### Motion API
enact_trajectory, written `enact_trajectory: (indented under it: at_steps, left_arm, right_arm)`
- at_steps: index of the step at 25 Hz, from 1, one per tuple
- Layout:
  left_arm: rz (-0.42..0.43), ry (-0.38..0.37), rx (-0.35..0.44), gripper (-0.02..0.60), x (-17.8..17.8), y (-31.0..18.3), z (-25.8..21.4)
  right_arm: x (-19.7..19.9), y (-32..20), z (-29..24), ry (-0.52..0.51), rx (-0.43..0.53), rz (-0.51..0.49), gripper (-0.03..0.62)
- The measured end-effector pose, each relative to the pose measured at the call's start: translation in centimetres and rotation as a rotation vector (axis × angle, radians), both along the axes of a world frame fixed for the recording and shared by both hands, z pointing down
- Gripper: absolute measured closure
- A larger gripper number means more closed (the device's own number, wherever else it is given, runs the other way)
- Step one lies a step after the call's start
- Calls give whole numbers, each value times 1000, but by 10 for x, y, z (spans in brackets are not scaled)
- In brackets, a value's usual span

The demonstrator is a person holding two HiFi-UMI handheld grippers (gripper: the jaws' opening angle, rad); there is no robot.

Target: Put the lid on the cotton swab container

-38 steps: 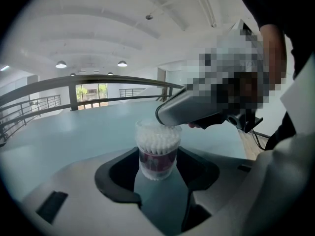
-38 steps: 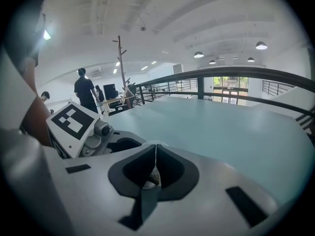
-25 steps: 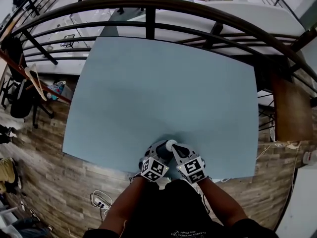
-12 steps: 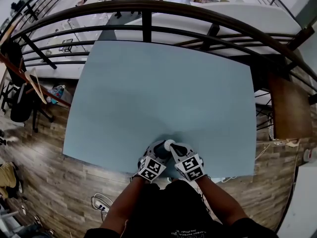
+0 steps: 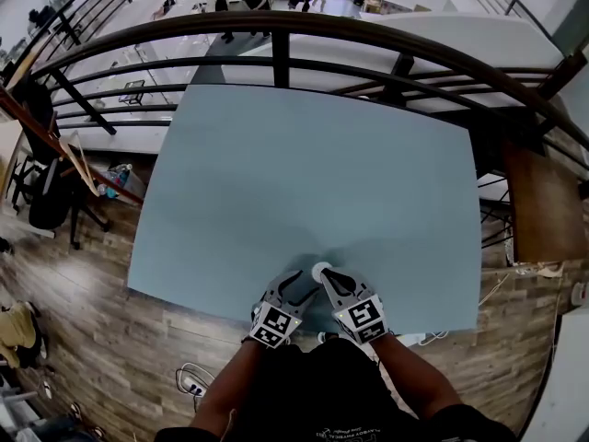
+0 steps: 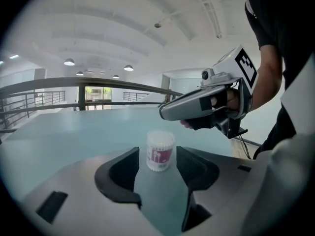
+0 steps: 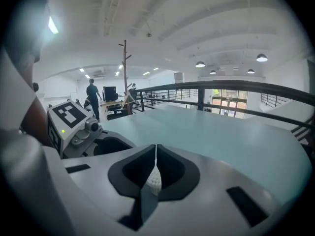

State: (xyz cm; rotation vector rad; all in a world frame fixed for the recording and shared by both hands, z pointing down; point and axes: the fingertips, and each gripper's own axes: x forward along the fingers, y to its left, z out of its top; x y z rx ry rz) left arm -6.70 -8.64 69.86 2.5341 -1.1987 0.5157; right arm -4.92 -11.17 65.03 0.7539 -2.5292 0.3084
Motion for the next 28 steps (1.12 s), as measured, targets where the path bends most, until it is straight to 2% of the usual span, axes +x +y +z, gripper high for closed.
enact_trajectory:
  at_steps: [5,10,19,28]
  left_arm:
    - [-69,21,23,342,-27,4,-33]
    - [-138,36,99,385,-48,-8,-73]
    - [-162,12,237,455,-49,-27,-132]
    - [-203,49,277,505,-49,-30,-155]
  right_arm:
    - [0,-5,-17,-32,31,45,574]
    - [0,-12,-41,-66,93,74,574]
    - [14,-15,-76,-97,167,106,574]
    - [27,-19,-89,-125,181,170,574]
